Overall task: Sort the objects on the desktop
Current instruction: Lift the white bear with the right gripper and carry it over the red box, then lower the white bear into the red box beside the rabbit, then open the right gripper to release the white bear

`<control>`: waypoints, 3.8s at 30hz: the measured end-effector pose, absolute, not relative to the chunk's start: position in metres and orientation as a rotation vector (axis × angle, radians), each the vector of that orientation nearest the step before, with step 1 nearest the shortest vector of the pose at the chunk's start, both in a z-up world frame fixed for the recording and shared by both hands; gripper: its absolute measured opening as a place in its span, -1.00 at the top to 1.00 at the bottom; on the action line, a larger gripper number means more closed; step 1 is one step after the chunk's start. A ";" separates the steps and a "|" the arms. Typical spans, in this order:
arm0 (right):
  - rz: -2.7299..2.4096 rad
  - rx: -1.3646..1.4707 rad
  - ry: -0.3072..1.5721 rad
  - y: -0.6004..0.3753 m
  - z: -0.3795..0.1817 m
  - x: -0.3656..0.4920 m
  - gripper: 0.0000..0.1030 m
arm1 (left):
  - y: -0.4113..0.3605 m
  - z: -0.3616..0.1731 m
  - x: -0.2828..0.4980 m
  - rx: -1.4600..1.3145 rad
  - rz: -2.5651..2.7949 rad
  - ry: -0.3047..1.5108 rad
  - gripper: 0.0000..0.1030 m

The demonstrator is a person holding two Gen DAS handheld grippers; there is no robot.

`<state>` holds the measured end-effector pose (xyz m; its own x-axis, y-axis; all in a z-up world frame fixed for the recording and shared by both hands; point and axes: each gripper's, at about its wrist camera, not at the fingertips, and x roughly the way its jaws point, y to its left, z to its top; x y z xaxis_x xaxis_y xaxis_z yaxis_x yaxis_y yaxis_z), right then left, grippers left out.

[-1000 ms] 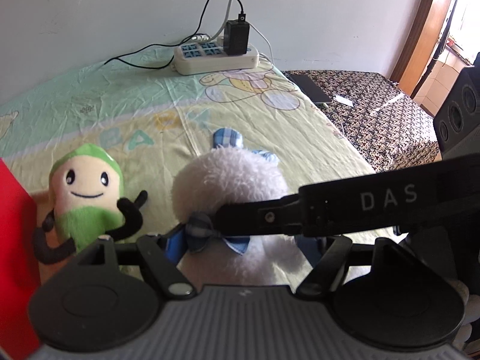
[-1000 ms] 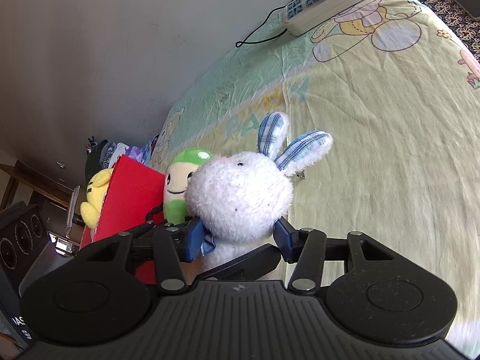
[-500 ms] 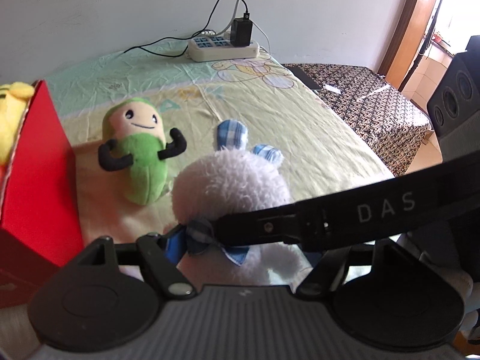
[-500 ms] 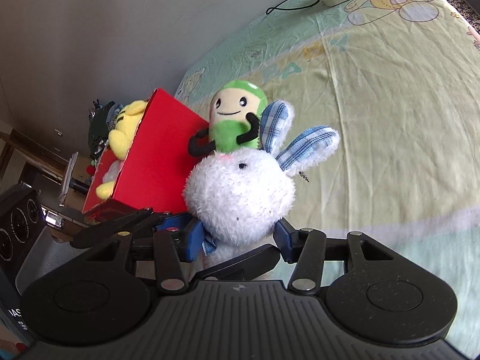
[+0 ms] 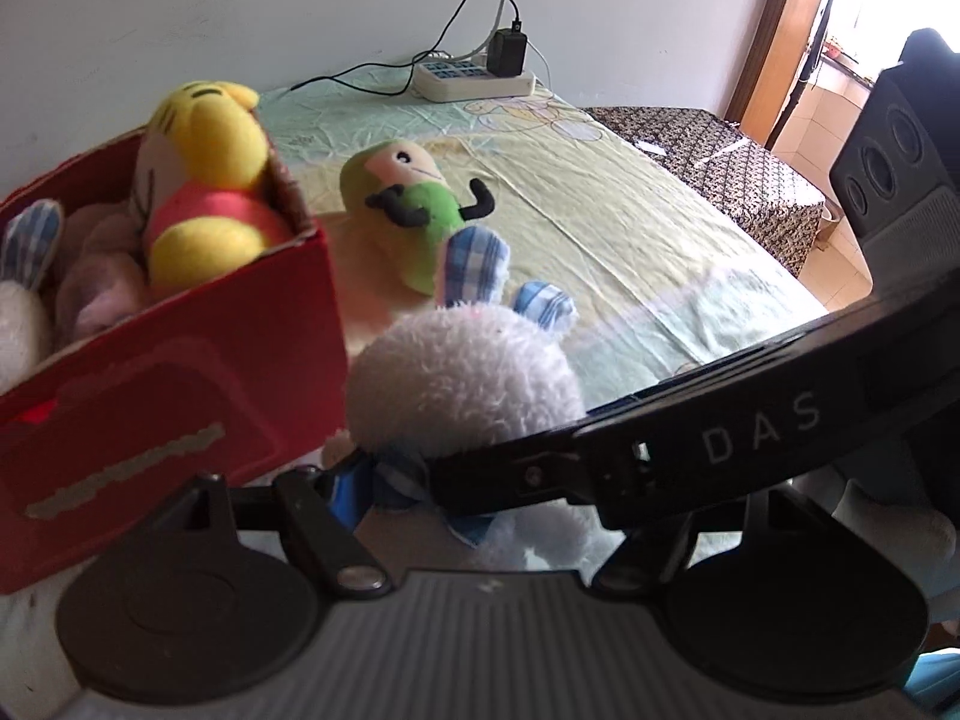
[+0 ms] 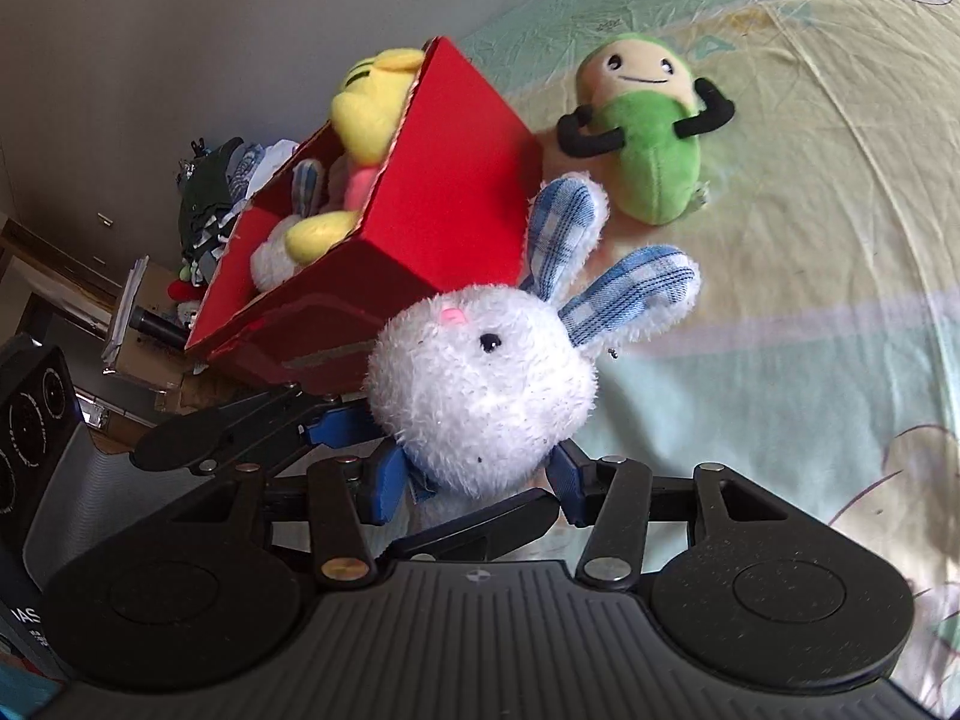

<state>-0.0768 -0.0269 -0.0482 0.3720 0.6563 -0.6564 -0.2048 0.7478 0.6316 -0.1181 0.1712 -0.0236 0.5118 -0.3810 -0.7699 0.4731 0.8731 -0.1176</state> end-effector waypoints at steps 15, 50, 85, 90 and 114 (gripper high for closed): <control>0.717 0.388 1.060 0.085 -0.032 -0.101 0.00 | 0.293 -0.002 -0.167 0.097 -0.513 0.889 -0.46; 0.741 0.311 0.514 0.127 0.051 -0.044 0.05 | 0.343 0.080 -0.097 0.091 -0.460 0.487 -0.56; 0.644 0.348 0.742 0.119 0.001 -0.008 -0.30 | 0.350 0.026 -0.060 0.049 -0.413 0.704 -0.69; 0.600 0.460 0.705 0.103 0.005 -0.002 -0.08 | 0.345 0.031 -0.061 0.034 -0.437 0.689 -0.68; 0.616 0.456 0.740 0.109 0.000 -0.010 0.06 | 0.342 0.021 -0.048 -0.006 -0.311 0.771 -0.76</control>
